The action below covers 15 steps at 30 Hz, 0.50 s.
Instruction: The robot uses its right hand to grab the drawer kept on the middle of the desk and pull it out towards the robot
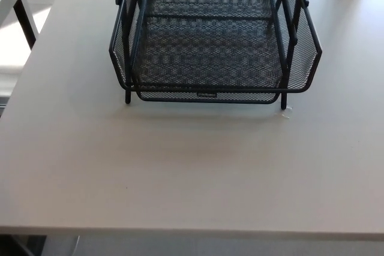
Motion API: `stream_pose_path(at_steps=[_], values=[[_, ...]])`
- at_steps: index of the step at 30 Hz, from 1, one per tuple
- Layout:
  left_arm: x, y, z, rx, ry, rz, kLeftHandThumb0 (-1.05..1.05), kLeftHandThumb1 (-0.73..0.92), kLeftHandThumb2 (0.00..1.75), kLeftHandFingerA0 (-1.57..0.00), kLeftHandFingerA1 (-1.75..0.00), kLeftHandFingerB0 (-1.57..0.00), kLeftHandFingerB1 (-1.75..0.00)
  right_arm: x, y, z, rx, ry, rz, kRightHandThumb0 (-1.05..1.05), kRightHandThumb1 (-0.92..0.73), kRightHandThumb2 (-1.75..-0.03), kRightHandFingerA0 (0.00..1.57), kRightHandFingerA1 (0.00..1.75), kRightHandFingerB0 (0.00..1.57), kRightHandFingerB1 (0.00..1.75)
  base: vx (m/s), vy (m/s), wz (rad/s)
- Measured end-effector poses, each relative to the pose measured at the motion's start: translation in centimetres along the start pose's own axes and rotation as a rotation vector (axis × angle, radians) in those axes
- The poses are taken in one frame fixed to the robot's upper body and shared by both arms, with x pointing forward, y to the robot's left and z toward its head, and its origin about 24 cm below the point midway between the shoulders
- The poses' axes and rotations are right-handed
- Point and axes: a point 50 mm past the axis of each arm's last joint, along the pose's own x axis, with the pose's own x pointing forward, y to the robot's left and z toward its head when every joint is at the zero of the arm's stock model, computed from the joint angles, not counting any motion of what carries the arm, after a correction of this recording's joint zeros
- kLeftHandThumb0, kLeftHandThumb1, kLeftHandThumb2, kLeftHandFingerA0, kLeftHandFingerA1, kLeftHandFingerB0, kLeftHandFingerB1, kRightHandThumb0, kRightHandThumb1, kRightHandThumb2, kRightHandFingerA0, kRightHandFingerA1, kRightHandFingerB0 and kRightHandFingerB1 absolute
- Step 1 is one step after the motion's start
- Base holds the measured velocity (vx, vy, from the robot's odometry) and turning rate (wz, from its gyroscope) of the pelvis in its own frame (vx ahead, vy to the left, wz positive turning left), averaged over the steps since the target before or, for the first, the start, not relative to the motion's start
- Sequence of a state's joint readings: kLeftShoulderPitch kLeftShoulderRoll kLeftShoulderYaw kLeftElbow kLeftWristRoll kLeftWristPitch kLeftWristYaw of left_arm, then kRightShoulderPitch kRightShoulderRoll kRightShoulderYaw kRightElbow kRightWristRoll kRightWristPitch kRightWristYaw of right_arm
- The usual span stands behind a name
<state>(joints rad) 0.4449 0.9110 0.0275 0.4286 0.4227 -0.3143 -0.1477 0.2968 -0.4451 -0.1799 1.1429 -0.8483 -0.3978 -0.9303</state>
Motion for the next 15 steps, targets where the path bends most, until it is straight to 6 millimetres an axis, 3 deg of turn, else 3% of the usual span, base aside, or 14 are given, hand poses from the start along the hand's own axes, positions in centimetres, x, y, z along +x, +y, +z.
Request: stream_pose_path(at_steps=[15], values=[[0.1,0.1,0.1,0.001,0.000,-0.016,-0.31,0.66,0.59,-0.60,-0.93,-0.64,-0.71,1.1,0.7,0.3,-0.056,-0.014,0.214,-0.73,-0.67,-0.60,0.15,0.46,0.15,0.39,0.00,0.000,0.00]])
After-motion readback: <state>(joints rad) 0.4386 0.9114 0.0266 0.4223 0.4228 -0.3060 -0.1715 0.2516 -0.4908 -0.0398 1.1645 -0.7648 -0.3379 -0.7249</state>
